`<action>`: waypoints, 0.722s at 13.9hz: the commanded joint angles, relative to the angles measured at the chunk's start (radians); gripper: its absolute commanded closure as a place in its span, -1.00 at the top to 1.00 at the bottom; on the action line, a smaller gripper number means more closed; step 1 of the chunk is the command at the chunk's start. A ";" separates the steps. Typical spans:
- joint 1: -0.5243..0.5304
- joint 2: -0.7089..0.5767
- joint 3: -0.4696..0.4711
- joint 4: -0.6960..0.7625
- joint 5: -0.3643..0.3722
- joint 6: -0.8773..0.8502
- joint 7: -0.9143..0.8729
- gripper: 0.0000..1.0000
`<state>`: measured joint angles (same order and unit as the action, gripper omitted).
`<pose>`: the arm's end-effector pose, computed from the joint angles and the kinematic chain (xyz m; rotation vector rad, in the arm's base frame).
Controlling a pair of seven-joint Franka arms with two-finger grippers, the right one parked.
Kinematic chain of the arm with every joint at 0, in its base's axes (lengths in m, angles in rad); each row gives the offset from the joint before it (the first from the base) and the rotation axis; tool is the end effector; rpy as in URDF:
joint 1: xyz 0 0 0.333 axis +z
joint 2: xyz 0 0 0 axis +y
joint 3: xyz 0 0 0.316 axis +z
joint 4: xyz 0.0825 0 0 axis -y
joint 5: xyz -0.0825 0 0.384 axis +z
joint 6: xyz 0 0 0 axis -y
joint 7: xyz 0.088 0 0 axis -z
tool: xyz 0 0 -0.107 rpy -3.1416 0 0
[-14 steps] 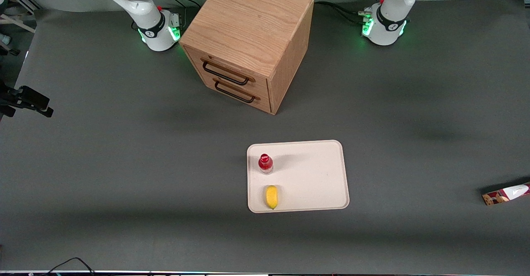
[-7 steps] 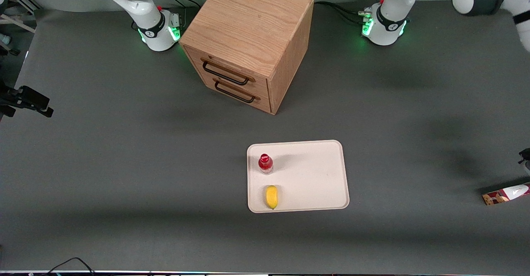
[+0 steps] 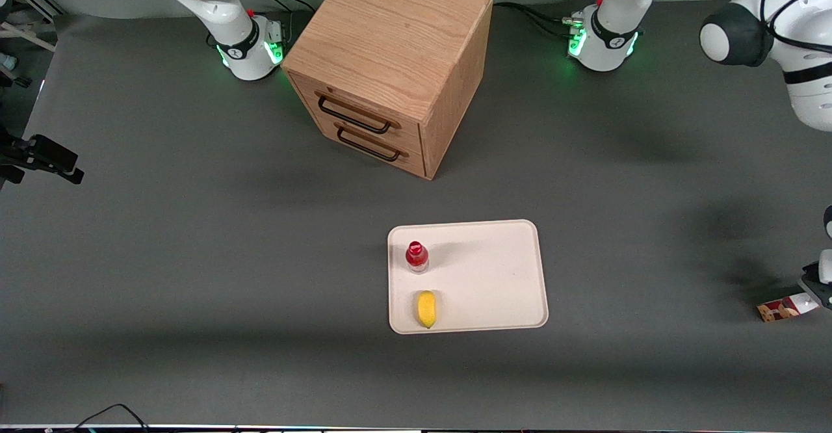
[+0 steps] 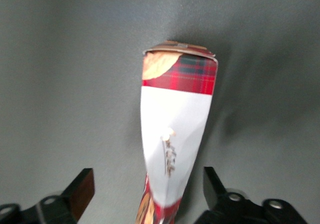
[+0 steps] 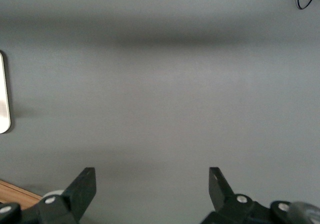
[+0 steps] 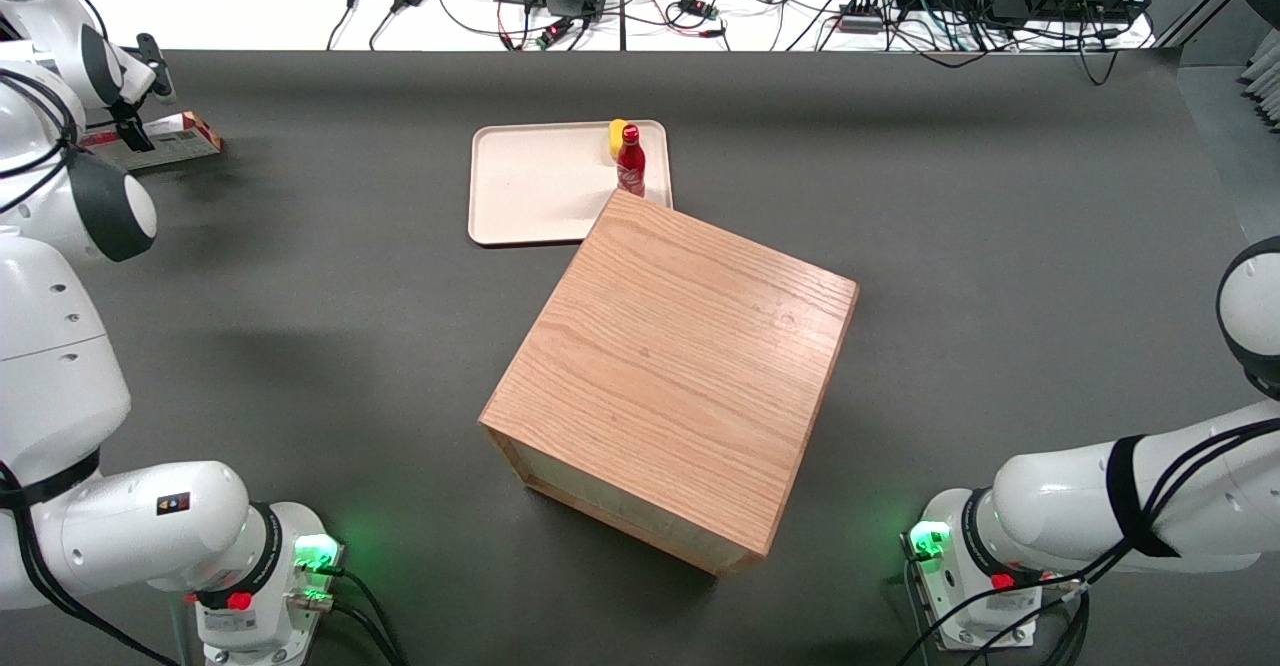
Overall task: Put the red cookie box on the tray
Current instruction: 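Lift the cookie box upright with the left gripper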
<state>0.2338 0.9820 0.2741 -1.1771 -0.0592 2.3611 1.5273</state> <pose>0.7160 0.3194 0.2248 -2.4148 1.5245 0.0275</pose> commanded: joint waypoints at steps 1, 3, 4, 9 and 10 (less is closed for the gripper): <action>0.007 0.040 0.011 0.042 -0.085 0.004 0.025 -0.41; 0.006 0.037 0.011 0.045 -0.088 -0.019 0.017 -1.00; 0.004 0.034 0.011 0.053 -0.088 -0.034 0.016 -1.00; -0.001 0.015 0.011 0.174 -0.088 -0.231 -0.042 -1.00; -0.005 -0.002 0.013 0.197 -0.088 -0.291 -0.085 -1.00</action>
<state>0.2389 1.0041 0.2743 -1.0474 -0.1383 2.1823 1.5030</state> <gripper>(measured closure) 0.934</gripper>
